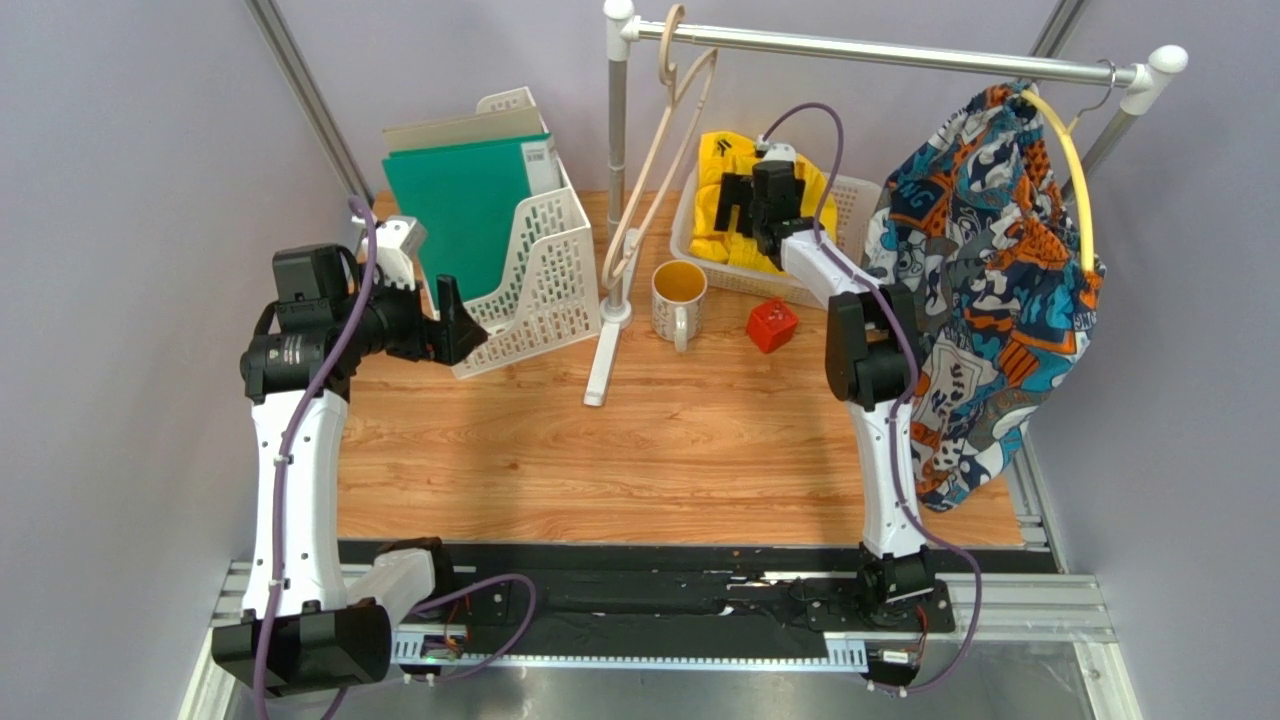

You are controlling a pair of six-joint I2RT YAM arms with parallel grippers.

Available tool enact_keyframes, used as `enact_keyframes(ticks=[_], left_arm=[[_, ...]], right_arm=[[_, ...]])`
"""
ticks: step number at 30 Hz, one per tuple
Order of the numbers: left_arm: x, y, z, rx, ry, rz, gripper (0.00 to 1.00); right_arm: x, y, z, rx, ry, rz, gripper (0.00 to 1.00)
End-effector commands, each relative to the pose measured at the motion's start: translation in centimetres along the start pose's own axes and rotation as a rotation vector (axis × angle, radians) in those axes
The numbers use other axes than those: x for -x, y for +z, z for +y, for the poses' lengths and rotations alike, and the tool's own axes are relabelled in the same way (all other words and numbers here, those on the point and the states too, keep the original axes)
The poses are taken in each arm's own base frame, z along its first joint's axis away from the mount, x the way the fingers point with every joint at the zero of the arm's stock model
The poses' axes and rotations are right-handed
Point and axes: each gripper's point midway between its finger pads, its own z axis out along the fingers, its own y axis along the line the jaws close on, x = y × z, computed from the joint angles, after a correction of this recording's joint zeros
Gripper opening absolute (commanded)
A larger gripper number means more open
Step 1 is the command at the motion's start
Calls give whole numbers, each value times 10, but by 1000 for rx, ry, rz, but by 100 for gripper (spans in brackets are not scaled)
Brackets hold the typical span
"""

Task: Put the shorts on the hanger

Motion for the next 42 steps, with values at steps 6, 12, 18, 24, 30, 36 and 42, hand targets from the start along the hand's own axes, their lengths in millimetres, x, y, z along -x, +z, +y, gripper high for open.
enact_keyframes(ticks=[6,12,18,24,30,36,42], left_arm=[[3,-1,2,17,14,-15,100],[4,-4,1,24,11,-19,100],[11,-10,-10,-12,16,-43,100],[14,-14,-16,-38,26,-58,99],[14,-18,-23,-55,31,-72,100],[12,-24,-28,-62,46,-98,99],[12,-27,-33,-74,44,-106,99]], right_arm=[[1,4,-1,28,-48,30,28],[64,-53,13,180,52,1,0],[114,-122,14,333,313,-15,0],[139,-183,7,365,431,-77,0],[148,-232,11,426,500,-102,0],[149,-288,14,455,528,-112,0],[145,-345,17,486,546,-110,0]])
